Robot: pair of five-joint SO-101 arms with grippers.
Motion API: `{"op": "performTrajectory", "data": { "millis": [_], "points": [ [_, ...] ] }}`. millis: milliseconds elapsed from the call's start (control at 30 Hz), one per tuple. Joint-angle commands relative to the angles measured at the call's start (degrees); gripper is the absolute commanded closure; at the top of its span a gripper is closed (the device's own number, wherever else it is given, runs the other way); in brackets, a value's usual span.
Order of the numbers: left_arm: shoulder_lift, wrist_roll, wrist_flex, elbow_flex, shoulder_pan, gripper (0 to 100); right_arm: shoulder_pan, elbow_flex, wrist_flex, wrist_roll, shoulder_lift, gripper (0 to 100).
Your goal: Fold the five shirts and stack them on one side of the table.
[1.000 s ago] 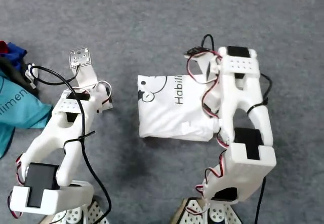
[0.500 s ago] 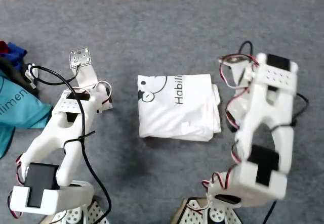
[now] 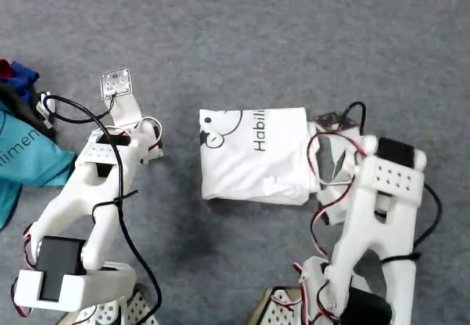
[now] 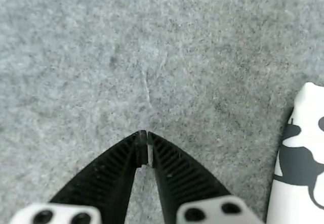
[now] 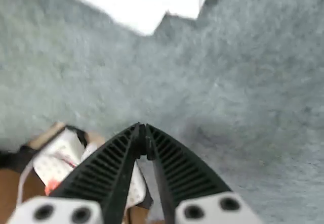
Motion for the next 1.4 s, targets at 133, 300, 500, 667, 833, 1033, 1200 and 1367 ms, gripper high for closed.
{"op": "performTrajectory", "data": {
  "millis": [133, 300, 500, 667, 833, 1033, 1200, 1367],
  "points": [
    [0.1, -0.4, -0.4, -3.0, 0.1, 98, -14.5, -5.5, -2.5, -24.3, 7.3, 92.1],
    [0.1, -0.4, -0.4, -2.9, 0.1, 98, -16.3, -12.9, -5.4, -36.0, 15.0, 77.6],
    [0.1, -0.4, -0.4, -3.1, 0.1, 98, -16.4, -14.4, -9.7, -41.5, 20.5, 70.9],
    [0.1, -0.4, -0.6, -3.1, 0.1, 98, -16.5, -14.4, -15.8, -44.9, 25.5, 70.9],
    [0.1, -0.4, -0.7, -3.1, 0.1, 98, -19.2, -14.6, -20.7, -47.3, 31.0, 70.8],
    [0.1, -0.4, -0.7, -3.1, 0.1, 98, -21.8, -14.7, -26.6, -48.6, 37.3, 70.9],
    [0.1, -0.4, -0.6, -3.1, 0.1, 98, -21.3, -14.7, -28.0, -48.6, 41.4, 71.0],
    [0.1, -0.4, -0.6, -3.1, 0.1, 98, -21.3, -14.7, -27.8, -48.6, 42.9, 81.9]
  ]
}}
